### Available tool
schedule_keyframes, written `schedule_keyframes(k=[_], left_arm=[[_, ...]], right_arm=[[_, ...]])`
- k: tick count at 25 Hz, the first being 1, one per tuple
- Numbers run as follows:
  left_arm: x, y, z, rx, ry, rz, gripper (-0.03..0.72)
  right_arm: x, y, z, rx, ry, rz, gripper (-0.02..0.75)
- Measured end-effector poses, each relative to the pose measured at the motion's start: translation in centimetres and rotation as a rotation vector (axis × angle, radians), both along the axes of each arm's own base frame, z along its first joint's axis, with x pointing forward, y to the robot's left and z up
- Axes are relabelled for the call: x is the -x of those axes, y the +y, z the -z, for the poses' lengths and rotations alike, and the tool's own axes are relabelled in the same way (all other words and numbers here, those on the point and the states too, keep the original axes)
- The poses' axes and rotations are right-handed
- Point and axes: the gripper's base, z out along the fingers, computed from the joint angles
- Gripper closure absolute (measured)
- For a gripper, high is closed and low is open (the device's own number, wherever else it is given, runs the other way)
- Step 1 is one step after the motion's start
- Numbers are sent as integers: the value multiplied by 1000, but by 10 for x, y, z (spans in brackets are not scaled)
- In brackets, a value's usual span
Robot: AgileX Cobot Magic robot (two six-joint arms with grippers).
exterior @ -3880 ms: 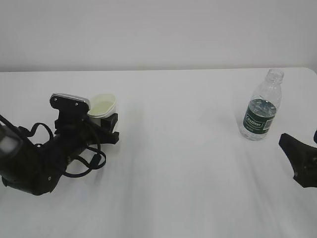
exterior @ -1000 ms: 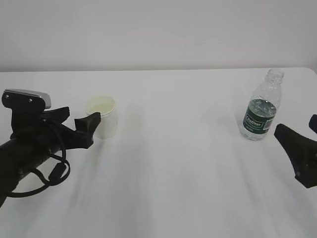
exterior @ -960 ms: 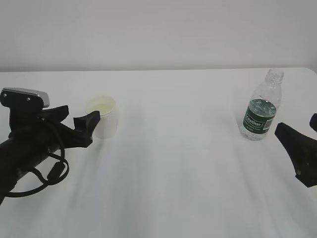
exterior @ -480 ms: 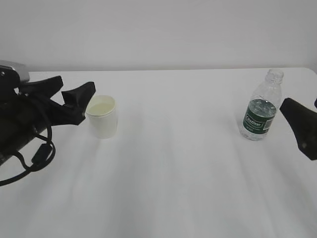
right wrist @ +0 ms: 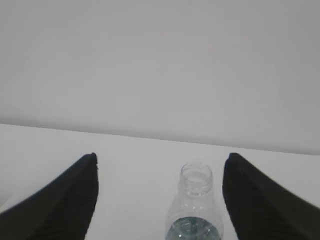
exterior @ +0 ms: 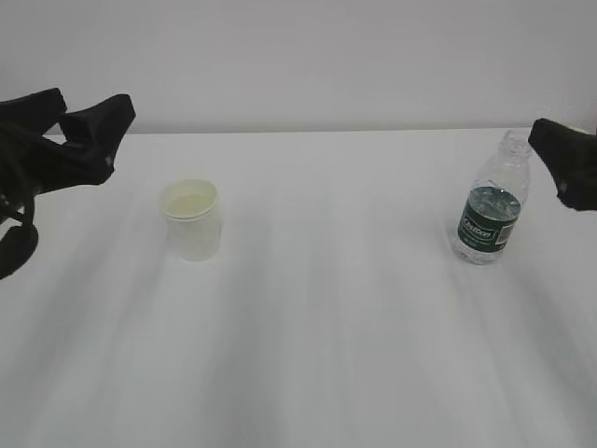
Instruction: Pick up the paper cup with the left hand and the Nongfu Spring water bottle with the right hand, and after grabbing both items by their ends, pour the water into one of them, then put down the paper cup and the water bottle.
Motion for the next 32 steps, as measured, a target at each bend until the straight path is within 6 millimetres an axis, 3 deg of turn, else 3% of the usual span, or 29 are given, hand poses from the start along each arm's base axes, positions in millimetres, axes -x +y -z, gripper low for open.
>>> schedule_keyframes(k=[6, 13, 23, 32], left_arm=[[11, 8, -18, -6, 19, -23, 96], [33, 16, -44, 5, 8, -6, 99], [68, 29, -72, -2, 11, 29, 100], [100, 40, -85, -47, 20, 71, 100]], right_arm=[[2, -4, -36, 32, -15, 43, 148], [23, -9, -67, 54, -37, 87, 148], [74, -18, -95, 66, -54, 159, 148], [121, -26, -103, 79, -51, 222, 148]])
